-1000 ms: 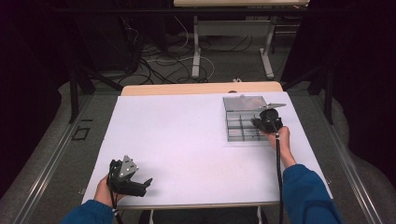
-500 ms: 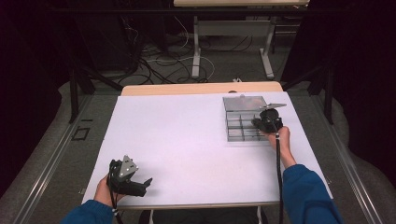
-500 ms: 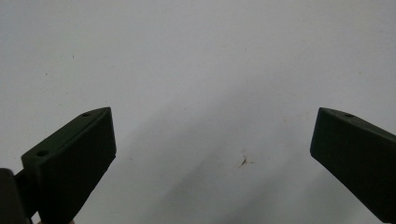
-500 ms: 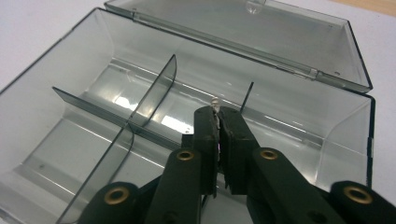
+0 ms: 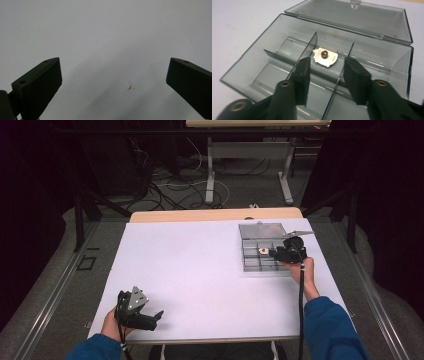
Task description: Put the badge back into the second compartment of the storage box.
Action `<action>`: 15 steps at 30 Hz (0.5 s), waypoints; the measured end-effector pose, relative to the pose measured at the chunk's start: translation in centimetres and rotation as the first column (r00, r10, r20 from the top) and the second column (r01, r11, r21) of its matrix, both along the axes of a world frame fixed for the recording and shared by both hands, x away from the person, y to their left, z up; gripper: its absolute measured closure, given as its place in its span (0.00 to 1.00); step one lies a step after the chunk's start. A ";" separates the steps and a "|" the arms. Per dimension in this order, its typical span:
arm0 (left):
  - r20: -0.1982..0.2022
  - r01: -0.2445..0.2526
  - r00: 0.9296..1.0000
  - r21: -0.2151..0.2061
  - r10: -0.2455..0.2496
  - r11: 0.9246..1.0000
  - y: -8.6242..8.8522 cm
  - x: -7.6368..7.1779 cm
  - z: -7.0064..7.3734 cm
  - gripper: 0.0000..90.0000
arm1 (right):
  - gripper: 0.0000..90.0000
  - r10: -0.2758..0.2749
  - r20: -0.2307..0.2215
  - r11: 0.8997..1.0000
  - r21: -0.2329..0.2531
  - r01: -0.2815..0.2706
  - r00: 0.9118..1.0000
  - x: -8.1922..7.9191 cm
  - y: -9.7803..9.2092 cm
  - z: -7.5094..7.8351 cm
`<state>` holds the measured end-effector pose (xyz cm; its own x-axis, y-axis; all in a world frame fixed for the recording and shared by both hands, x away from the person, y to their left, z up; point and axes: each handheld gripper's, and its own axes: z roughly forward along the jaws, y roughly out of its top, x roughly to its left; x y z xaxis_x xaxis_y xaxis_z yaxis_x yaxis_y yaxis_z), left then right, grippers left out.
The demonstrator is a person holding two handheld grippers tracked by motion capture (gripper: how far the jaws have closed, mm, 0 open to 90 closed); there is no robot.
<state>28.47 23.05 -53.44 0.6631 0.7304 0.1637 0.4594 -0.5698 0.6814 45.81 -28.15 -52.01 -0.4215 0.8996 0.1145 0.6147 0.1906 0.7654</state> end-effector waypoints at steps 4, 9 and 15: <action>0.005 -0.005 1.000 -0.012 0.005 1.000 -0.3 0.0 -0.1 0.00 | 0.46 0.040 -0.016 0.999 0.032 -0.039 0.999 -0.7 -0.2 0.3; -0.001 -0.009 1.000 -0.009 0.009 1.000 -0.1 0.0 0.0 0.00 | 0.30 0.101 -0.042 0.995 0.023 -0.100 0.994 -1.5 0.1 0.6; 0.001 -0.010 1.000 -0.018 0.010 1.000 -0.2 0.1 -0.1 0.00 | 0.15 0.176 -0.057 0.984 0.000 -0.176 0.983 -1.9 0.2 0.8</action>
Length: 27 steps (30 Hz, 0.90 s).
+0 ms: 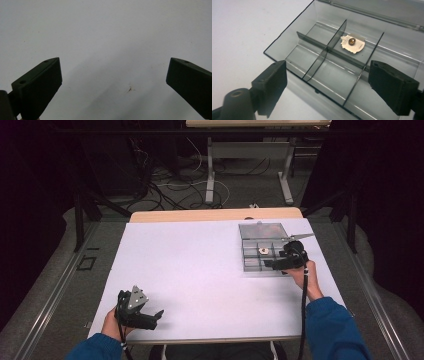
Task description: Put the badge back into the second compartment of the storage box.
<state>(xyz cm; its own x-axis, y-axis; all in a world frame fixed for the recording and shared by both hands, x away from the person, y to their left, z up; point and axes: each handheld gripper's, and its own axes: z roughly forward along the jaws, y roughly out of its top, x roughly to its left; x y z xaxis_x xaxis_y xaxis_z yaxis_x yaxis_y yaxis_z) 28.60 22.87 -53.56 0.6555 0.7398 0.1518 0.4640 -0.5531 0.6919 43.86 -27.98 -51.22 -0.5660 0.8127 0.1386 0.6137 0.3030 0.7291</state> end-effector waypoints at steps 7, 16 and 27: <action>-0.006 -0.002 1.000 0.015 0.002 1.000 0.0 0.2 -0.1 0.00 | 0.00 0.023 -0.031 1.000 0.012 -0.022 0.999 -0.6 -0.8 0.3; -0.006 0.007 1.000 0.004 -0.007 1.000 0.1 0.3 -0.1 0.00 | 0.00 0.027 0.005 1.000 -0.006 -0.027 1.000 -2.2 -0.5 1.2; -0.002 0.009 1.000 0.005 -0.009 1.000 0.0 0.3 -0.1 0.00 | 0.00 0.070 0.027 0.997 -0.042 -0.069 0.997 -6.0 0.0 1.5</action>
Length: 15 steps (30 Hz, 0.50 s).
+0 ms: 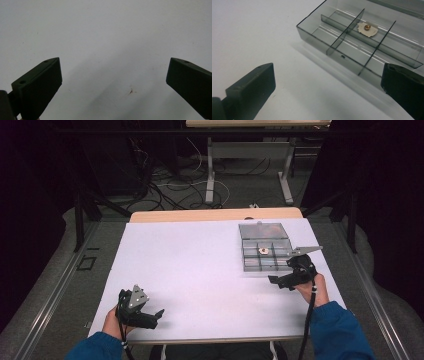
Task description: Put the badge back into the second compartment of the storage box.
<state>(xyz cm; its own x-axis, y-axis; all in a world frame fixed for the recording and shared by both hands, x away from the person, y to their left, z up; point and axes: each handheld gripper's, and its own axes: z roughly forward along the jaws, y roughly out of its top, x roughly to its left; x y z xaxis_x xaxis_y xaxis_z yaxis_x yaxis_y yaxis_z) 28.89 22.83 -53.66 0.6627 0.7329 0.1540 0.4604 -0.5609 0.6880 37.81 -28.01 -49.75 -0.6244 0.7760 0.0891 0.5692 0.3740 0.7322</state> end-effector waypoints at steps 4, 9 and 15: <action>-0.001 -0.001 1.000 0.001 0.001 1.000 0.0 0.0 0.0 0.00 | 0.00 0.026 0.024 1.000 -0.013 -0.026 0.999 -1.5 0.5 0.2; -0.001 0.002 1.000 0.001 -0.002 1.000 0.0 0.0 0.0 0.00 | 0.00 0.047 0.046 0.999 -0.013 -0.046 0.998 -3.2 1.0 0.4; -0.001 0.001 1.000 0.001 -0.001 1.000 0.0 0.0 0.0 0.00 | 0.00 0.057 0.048 0.998 -0.023 -0.056 0.997 -5.1 0.8 0.2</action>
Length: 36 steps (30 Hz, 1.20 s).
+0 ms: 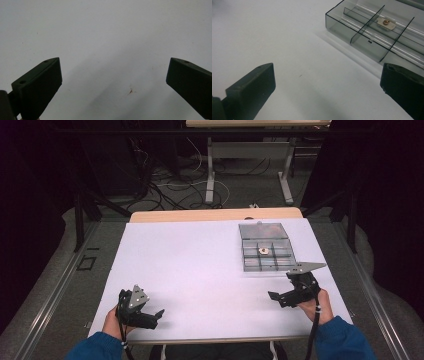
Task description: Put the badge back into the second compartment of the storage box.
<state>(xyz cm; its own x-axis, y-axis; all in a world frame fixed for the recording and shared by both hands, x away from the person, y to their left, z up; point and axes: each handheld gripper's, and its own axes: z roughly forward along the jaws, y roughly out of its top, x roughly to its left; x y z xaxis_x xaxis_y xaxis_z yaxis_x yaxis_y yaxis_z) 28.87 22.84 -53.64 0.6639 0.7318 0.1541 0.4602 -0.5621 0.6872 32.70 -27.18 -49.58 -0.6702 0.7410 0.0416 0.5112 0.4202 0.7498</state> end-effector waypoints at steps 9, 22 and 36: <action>-0.002 -0.003 1.000 -0.001 0.003 1.000 0.0 0.0 0.0 0.00 | 0.00 0.008 0.014 1.000 0.000 -0.008 1.000 -2.1 -0.1 -0.5; -0.001 -0.002 1.000 -0.004 0.002 1.000 -0.1 0.0 0.0 0.00 | 0.00 0.006 0.013 1.000 -0.010 -0.006 1.000 -4.2 -0.7 -1.3; 0.000 -0.001 1.000 -0.008 0.001 1.000 -0.1 0.0 -0.1 0.00 | 0.00 0.020 0.006 0.998 -0.061 -0.020 1.000 -5.2 -0.7 -1.9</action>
